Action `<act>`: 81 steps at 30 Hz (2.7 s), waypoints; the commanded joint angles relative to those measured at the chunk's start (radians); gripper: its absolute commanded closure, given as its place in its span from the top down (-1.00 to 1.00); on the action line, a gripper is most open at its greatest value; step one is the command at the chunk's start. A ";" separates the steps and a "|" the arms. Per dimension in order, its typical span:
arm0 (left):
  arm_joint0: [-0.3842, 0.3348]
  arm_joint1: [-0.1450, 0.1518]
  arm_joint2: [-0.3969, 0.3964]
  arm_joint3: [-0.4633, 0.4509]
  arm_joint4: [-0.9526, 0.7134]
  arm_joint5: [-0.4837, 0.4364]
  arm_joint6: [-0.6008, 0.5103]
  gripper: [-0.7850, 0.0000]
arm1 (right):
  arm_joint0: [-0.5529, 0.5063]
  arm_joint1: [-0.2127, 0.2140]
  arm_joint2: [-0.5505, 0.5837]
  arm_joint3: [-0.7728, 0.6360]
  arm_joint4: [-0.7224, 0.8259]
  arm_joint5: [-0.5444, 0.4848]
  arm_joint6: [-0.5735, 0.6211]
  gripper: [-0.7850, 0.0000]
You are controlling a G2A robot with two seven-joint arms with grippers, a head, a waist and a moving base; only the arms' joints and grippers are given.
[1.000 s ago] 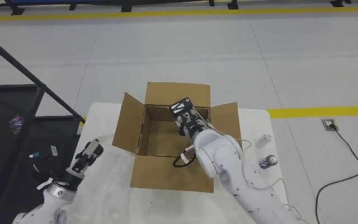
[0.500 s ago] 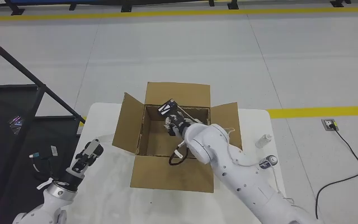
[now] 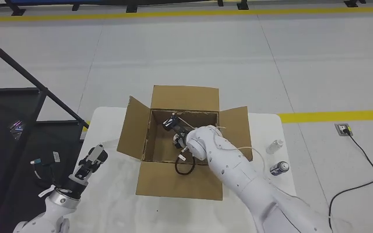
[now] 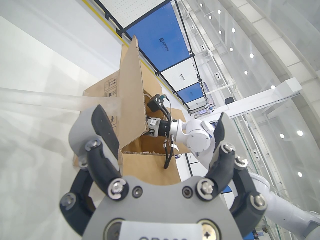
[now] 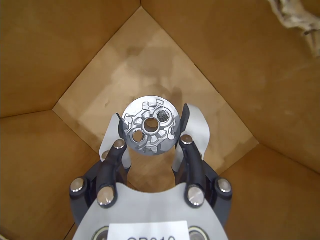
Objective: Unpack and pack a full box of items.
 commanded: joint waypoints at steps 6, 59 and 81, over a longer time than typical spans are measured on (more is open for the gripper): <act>0.000 0.000 0.000 0.000 0.000 0.000 0.000 1.00 | 0.024 -0.044 -0.013 0.097 0.005 -0.037 -0.024 0.38; 0.000 0.000 0.000 0.000 0.000 0.000 0.000 1.00 | -1.206 0.283 0.991 -1.794 -0.776 0.340 0.444 1.00; 0.000 0.000 0.000 0.000 0.000 0.000 0.000 1.00 | -0.919 0.334 1.237 -1.145 -0.404 0.054 0.419 0.69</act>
